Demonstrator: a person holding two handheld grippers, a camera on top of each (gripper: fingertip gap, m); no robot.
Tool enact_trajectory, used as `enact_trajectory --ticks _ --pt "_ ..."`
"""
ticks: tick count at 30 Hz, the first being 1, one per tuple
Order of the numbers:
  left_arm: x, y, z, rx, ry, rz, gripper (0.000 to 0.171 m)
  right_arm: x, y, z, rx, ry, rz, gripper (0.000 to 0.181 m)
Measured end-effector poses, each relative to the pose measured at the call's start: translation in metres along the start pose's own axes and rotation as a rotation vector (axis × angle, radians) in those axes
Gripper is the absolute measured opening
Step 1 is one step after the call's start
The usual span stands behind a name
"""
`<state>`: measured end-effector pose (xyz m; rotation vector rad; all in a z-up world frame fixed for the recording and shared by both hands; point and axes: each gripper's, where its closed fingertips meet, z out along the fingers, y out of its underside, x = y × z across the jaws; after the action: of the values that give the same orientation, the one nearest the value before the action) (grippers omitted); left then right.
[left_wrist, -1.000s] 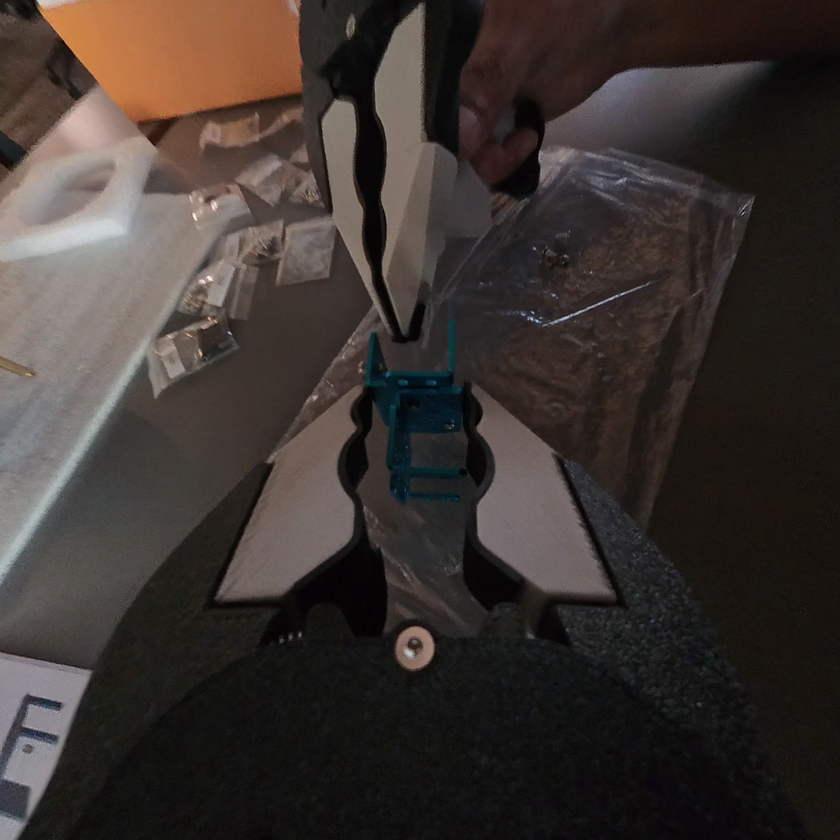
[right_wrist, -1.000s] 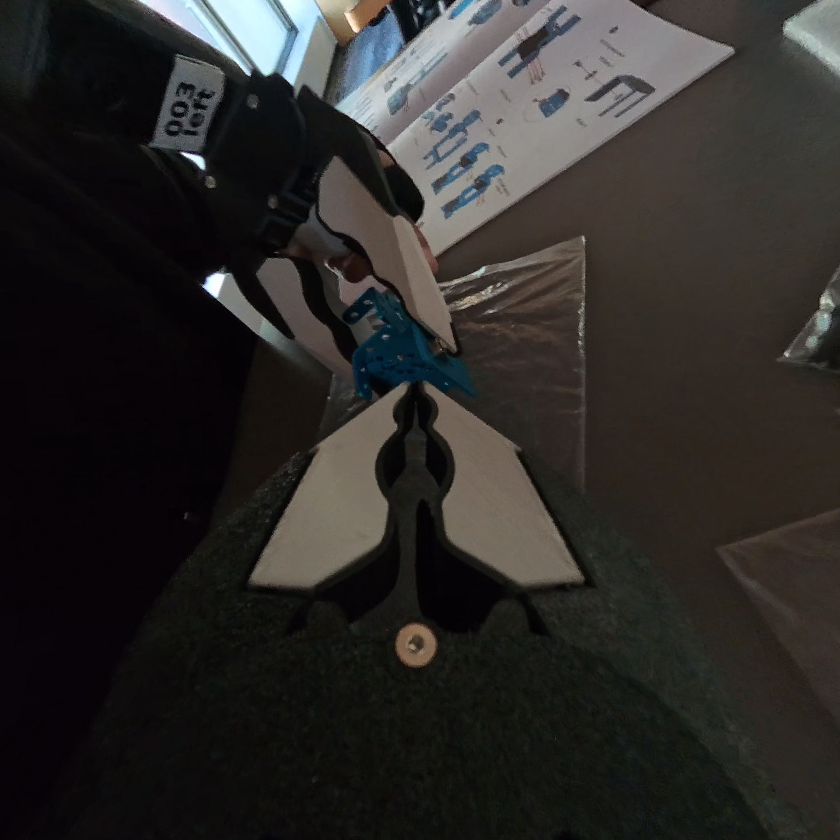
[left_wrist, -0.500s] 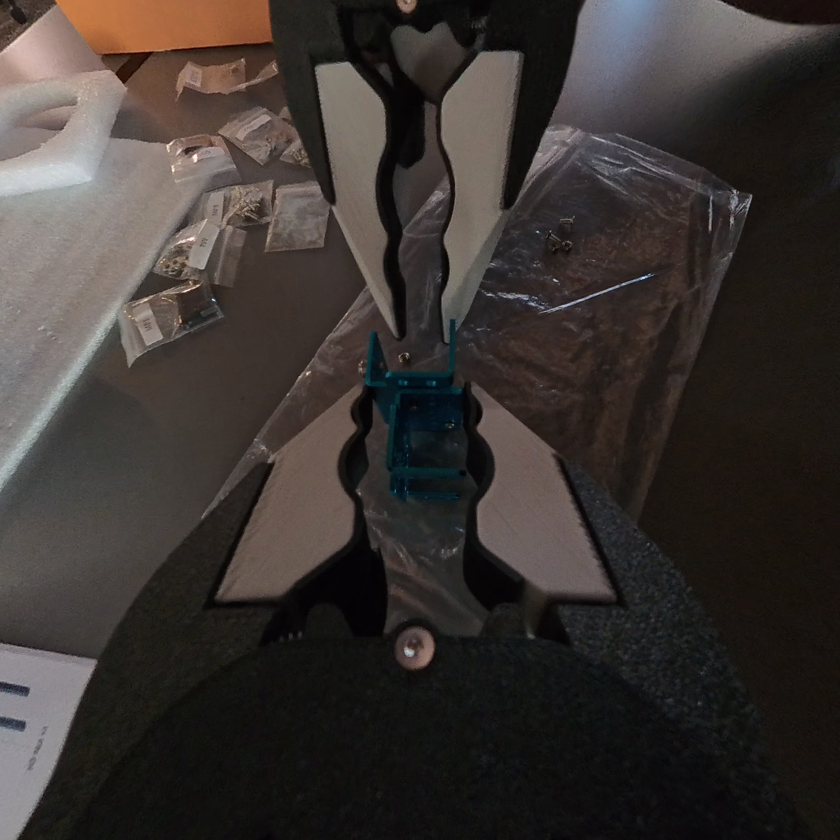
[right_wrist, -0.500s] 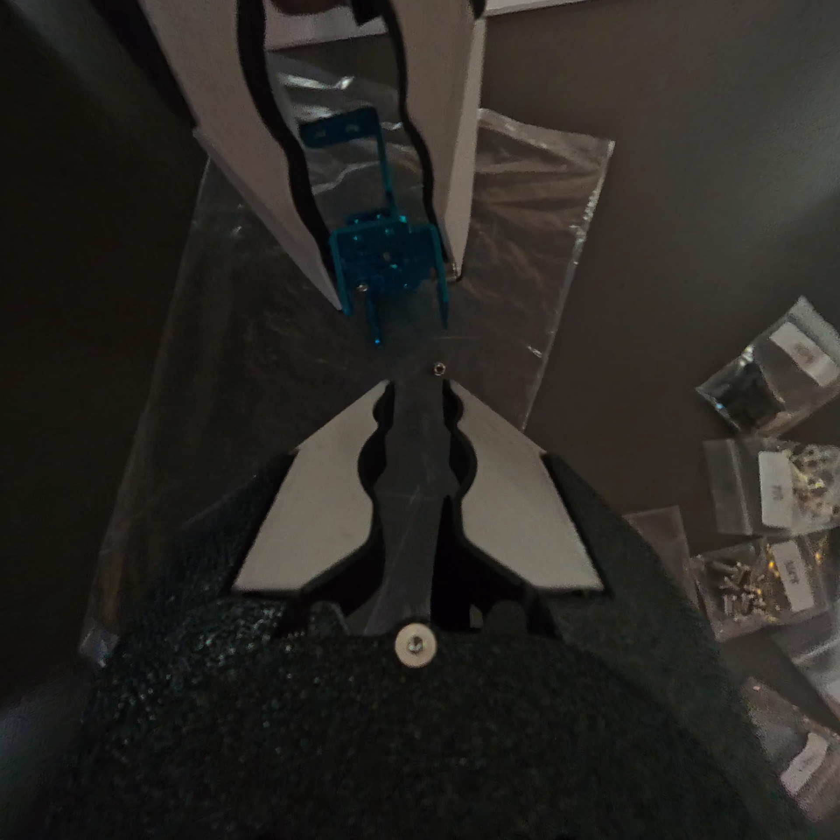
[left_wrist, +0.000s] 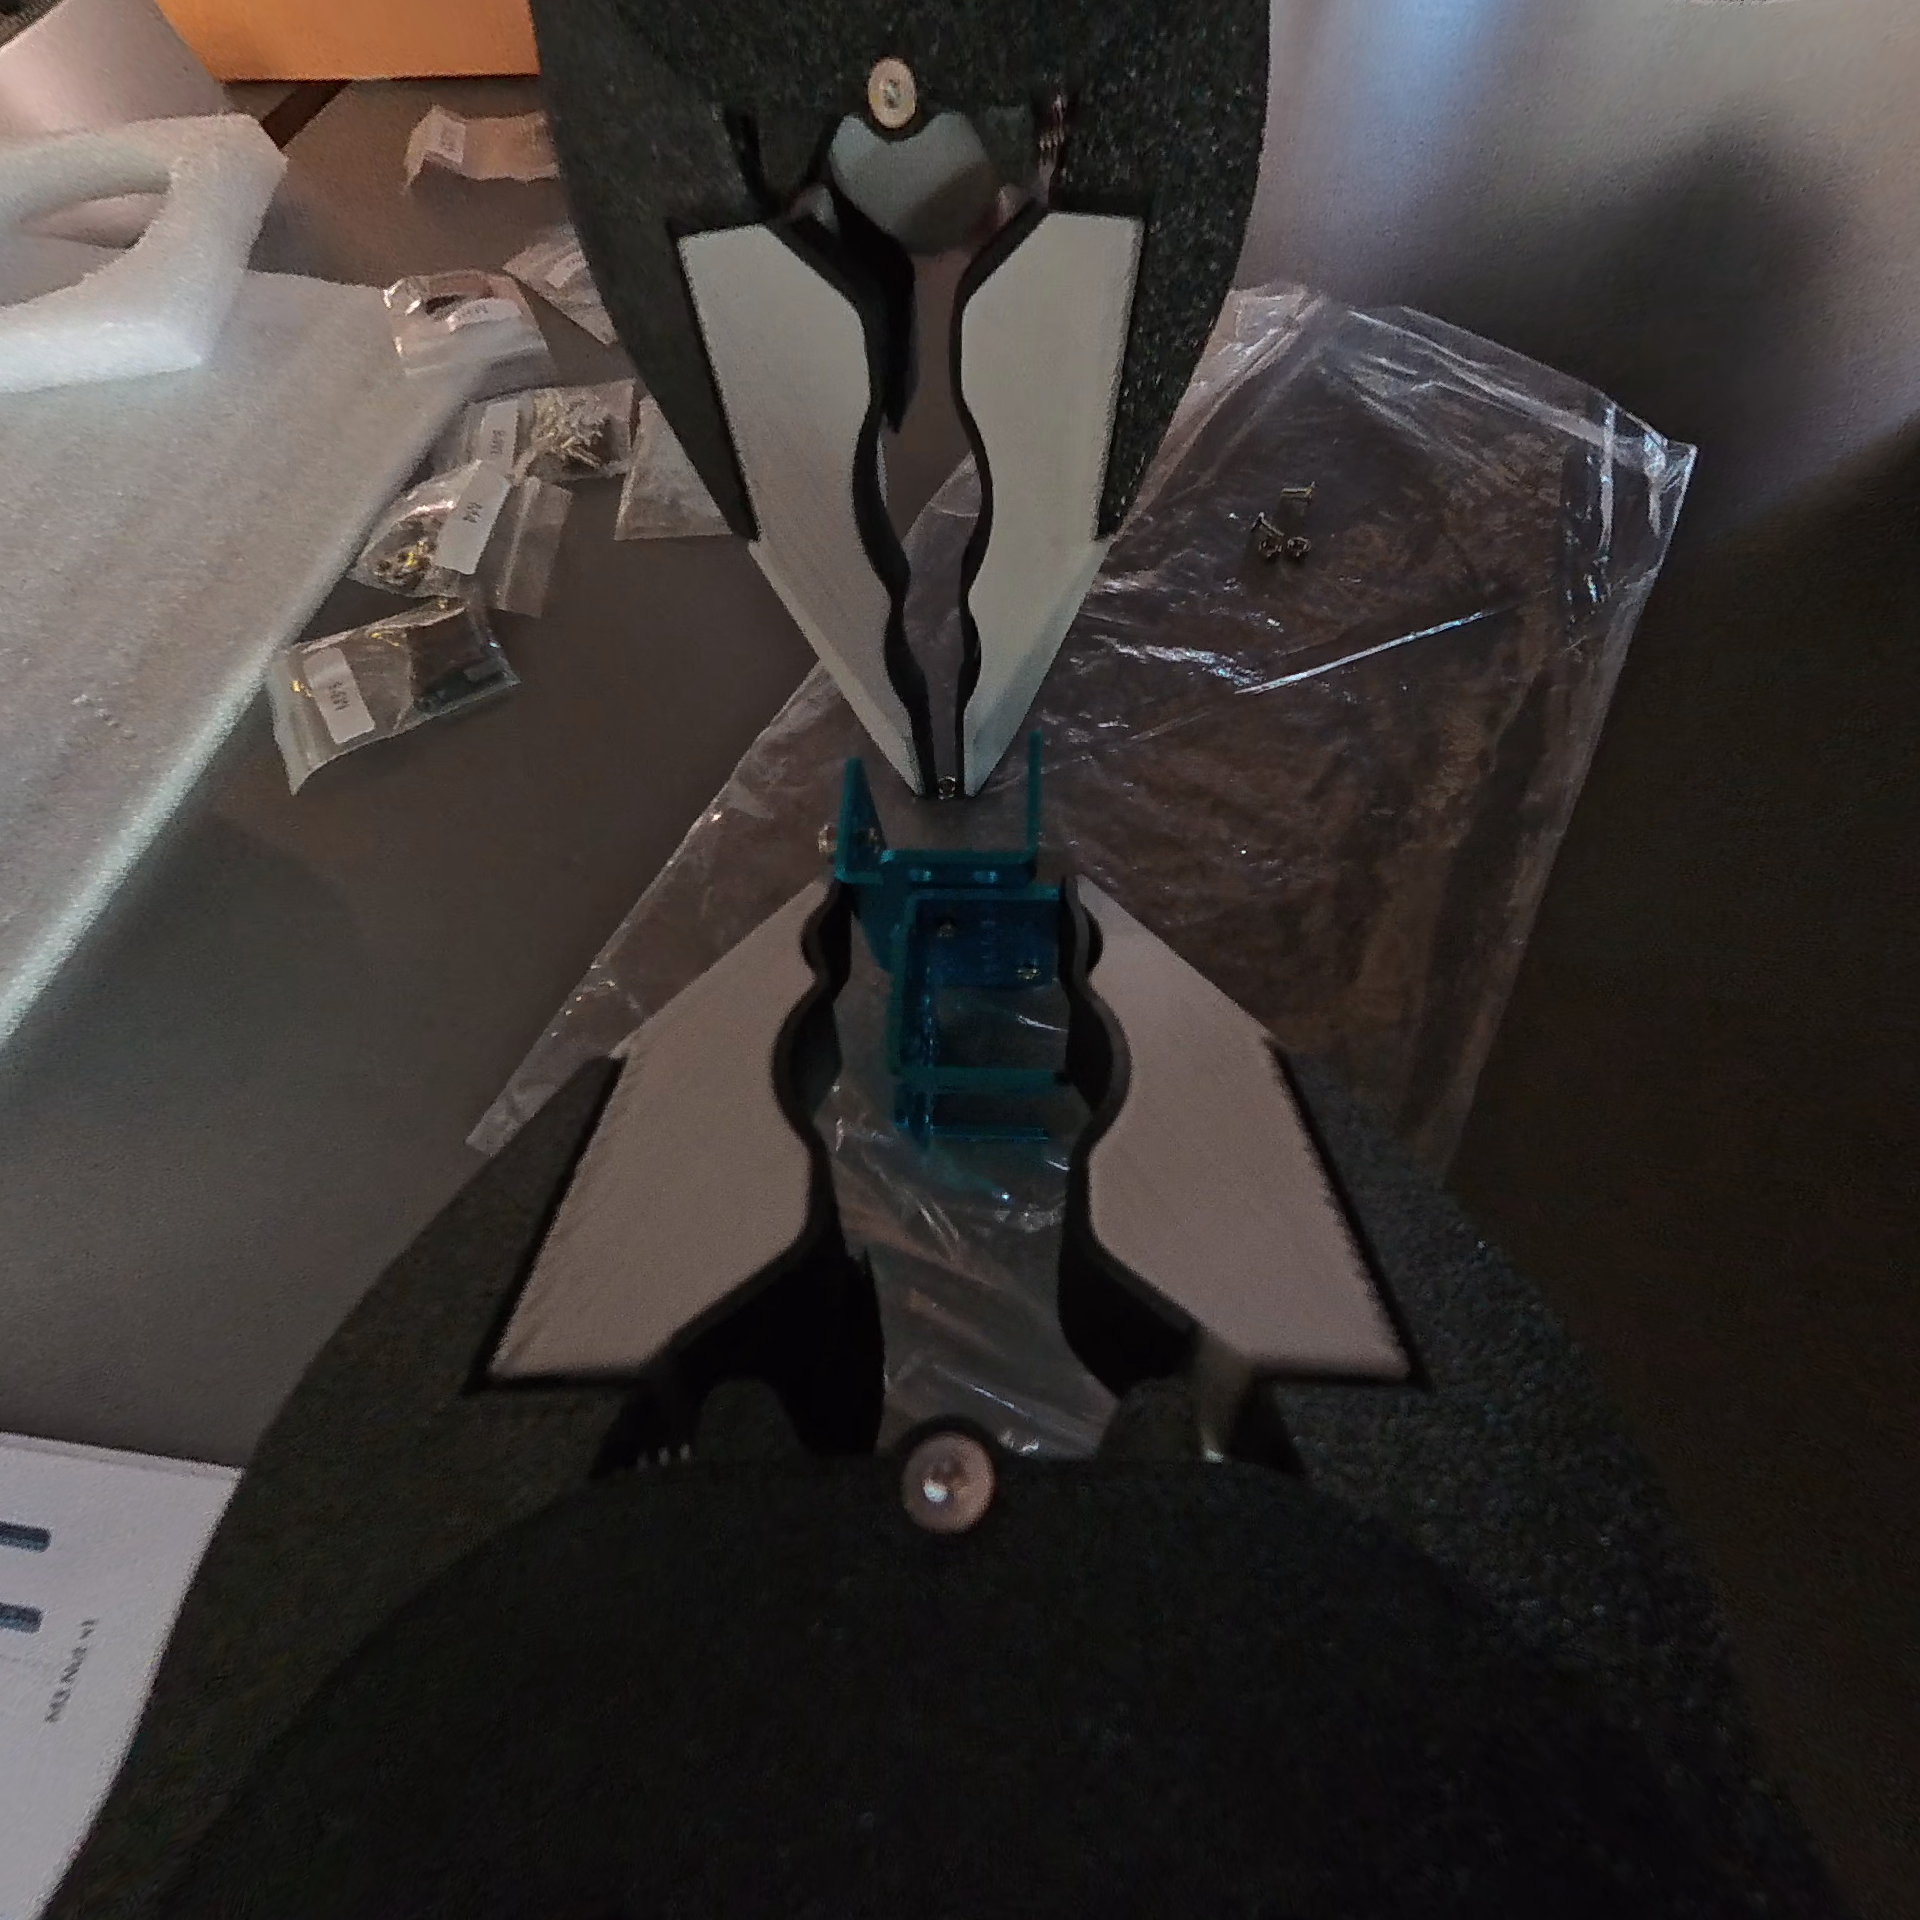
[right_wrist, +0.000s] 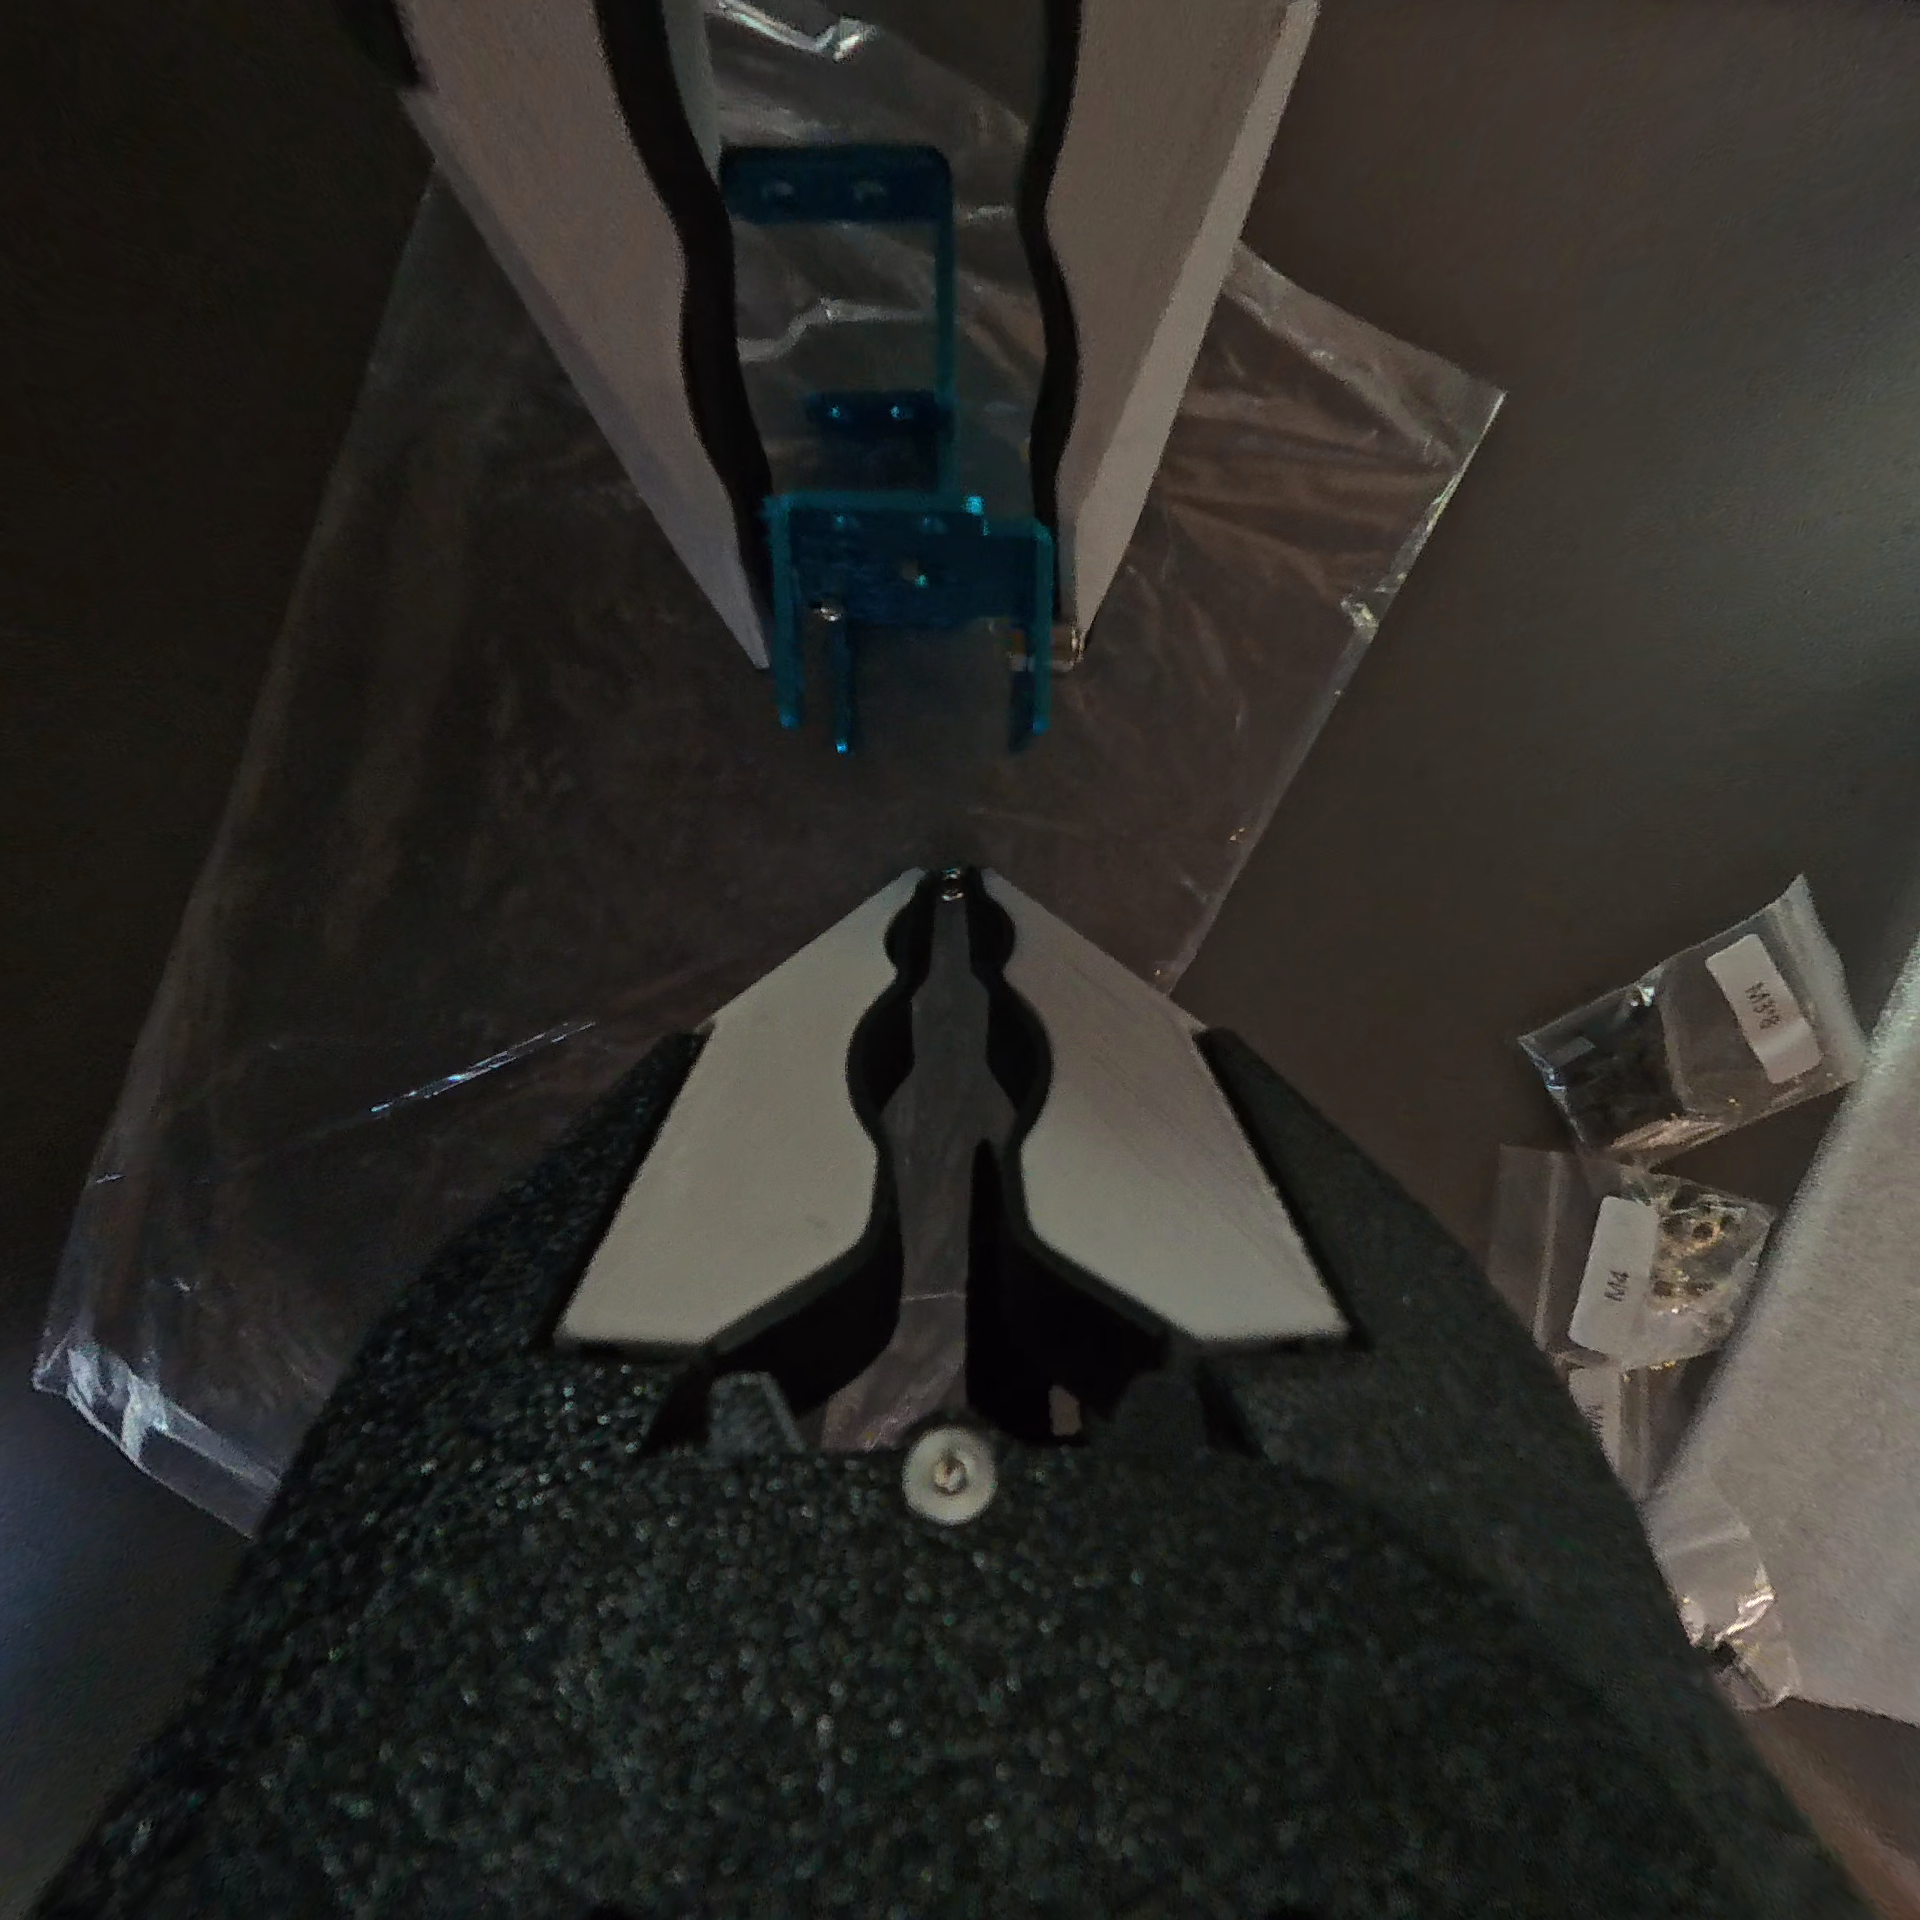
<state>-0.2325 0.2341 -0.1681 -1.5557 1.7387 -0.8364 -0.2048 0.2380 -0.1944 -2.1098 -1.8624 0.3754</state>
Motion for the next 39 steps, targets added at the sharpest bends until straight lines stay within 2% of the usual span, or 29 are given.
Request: enact_trajectory --ticks 4,8,12,15,17,19,23,39 --pt "0.000 0.000 0.000 -0.003 -0.005 0.011 0.039 0.000 0.000 0.000 -0.020 -0.020 0.019 0.005" --pt "-0.002 -0.003 -0.001 0.009 -0.027 0.028 0.039 0.003 -0.002 -0.004 0.079 -0.027 0.070 0.004" --pt "-0.002 -0.016 -0.007 0.091 -0.030 0.026 0.040 0.004 -0.014 -0.023 0.322 -0.067 0.208 0.004" --pt "-0.003 -0.028 -0.013 0.162 -0.039 0.028 0.040 0.004 -0.031 -0.044 0.574 -0.144 0.342 0.003" --pt "-0.006 -0.030 -0.014 0.169 -0.052 0.022 0.040 0.000 -0.040 -0.056 0.725 -0.236 0.422 0.004" --pt "-0.006 -0.029 -0.013 0.164 -0.056 0.028 0.040 -0.003 -0.044 -0.057 0.799 -0.286 0.484 0.004" --pt "-0.003 -0.028 -0.011 0.157 -0.047 0.031 0.040 -0.001 -0.048 -0.061 0.874 -0.338 0.597 0.004" --pt "-0.007 -0.023 -0.005 0.113 -0.089 0.052 0.040 -0.001 -0.056 -0.050 0.889 -0.499 0.820 0.000"
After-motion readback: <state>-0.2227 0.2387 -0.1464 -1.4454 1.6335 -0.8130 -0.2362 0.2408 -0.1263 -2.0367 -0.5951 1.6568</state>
